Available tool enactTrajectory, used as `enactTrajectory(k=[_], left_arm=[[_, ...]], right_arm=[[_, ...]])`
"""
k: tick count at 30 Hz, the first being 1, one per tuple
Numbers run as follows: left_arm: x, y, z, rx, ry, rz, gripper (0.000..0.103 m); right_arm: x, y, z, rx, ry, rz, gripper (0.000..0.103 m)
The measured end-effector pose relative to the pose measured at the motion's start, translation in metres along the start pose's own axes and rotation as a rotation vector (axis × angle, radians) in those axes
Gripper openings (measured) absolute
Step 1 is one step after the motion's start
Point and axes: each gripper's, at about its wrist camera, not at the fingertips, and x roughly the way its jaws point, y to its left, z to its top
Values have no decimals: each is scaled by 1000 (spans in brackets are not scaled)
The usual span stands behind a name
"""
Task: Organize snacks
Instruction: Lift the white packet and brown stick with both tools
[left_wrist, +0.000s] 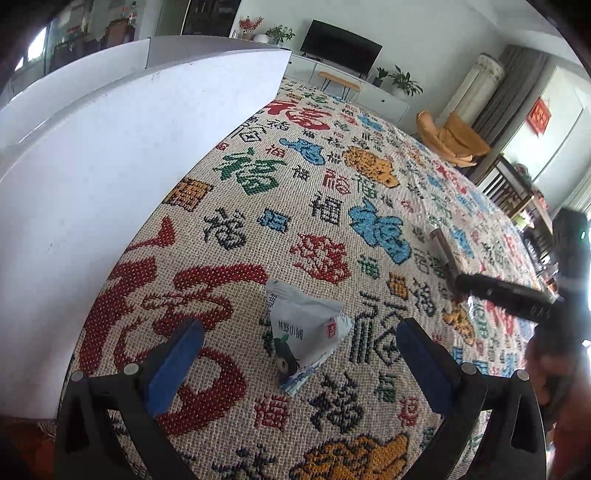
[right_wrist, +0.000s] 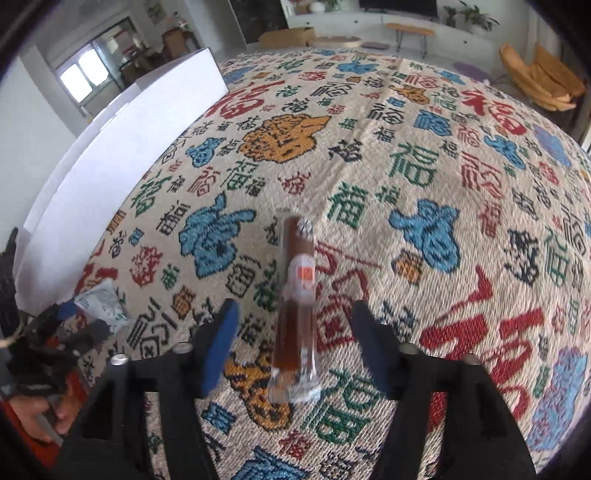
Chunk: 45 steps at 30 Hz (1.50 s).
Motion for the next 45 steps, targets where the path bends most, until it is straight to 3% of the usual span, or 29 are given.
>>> enactTrajectory(k=[4,8,11,13,14,18,19,21,23,25,30,37,45], left_arm=[[-8,3,0,-21,-33,-17,103],[-6,1,-1,-4,-13,-10,102],[-2,-6,-4,35,13,4,93],[2,-12,-6,65,47,22,80],[2,-16,-8,85,44,41,78],[12,-33,-6,159,68,-25,43],[16,-38,-4,185,75,-71,41],[19,-44,1,207,46,-101,42],[18,-39,3,172,37,-93,52],[13,-30,2,132,23,-85,81],[7,-18,1,76,5,-62,84],[18,-37,-5,177,33,56,84],[18,-36,-6,186,34,76,84]], right_arm=[[1,1,-28,-8,-101,-26,73],[0,6,-40,-53,-169,-58,77],[4,17,-41,-99,-163,-120,79],[7,25,-41,-130,-153,-167,81],[7,26,-41,-131,-155,-176,82],[4,19,-43,-107,-158,-151,83],[5,19,-43,-109,-158,-154,83],[5,22,-44,-116,-156,-166,83],[4,21,-45,-114,-157,-164,83],[4,22,-45,-112,-158,-159,83],[4,21,-45,-112,-158,-160,83],[4,21,-45,-110,-159,-157,83],[4,21,-45,-111,-160,-159,83]])
